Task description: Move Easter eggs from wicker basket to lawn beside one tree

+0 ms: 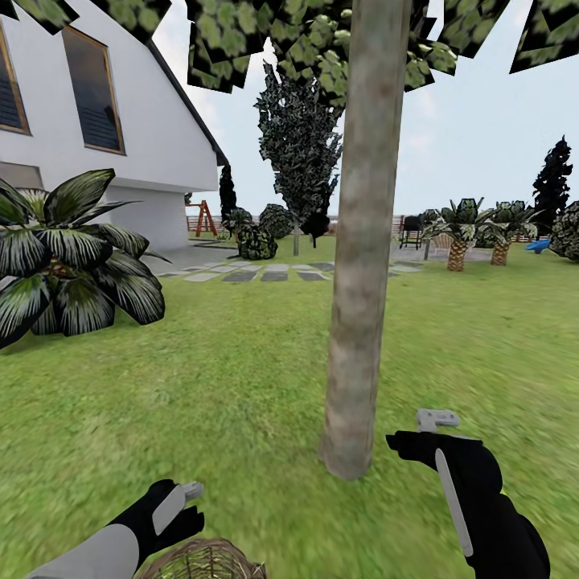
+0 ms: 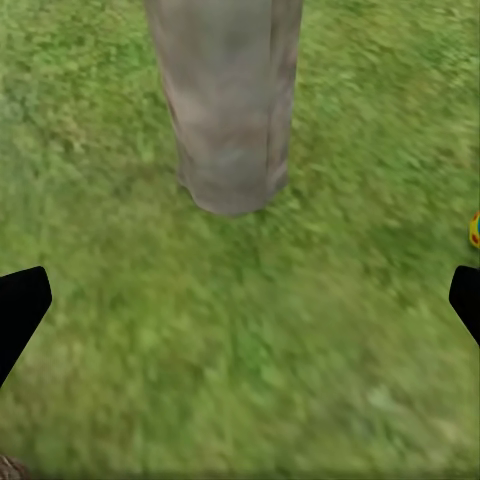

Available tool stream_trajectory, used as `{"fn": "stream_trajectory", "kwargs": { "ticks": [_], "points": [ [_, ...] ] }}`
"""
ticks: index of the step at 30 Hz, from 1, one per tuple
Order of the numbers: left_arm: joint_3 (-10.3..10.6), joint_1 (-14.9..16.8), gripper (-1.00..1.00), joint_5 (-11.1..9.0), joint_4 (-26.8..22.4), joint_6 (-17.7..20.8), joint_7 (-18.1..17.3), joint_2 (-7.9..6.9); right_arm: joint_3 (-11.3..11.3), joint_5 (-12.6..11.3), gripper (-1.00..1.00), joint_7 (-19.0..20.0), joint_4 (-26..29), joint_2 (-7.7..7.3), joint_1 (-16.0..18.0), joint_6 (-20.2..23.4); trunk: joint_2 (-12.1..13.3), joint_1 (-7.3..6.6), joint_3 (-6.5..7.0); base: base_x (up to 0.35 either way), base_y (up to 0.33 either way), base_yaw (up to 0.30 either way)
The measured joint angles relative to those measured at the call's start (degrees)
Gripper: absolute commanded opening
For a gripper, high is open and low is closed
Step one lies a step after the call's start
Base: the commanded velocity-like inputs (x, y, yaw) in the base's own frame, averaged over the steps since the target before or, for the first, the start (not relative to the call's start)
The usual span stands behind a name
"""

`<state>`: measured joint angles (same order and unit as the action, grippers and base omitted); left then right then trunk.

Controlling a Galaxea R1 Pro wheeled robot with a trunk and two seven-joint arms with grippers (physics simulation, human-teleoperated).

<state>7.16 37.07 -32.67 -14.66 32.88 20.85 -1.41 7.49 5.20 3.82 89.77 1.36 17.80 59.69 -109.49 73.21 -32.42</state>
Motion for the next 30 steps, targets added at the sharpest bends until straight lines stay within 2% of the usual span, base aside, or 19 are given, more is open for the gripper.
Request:
{"fn": "stream_trajectory", "kwargs": {
  "ticks": [30],
  "points": [
    [-0.46, -0.42, 1.00, -0.12, 0.01, 0.07, -0.06, -0.39, 0.08, 0.00, 1.00, 0.00, 0.00, 0.09, 0.00, 0.01, 0.00, 0.00, 0.00, -0.021, 0.000, 0.000]
  ]
}}
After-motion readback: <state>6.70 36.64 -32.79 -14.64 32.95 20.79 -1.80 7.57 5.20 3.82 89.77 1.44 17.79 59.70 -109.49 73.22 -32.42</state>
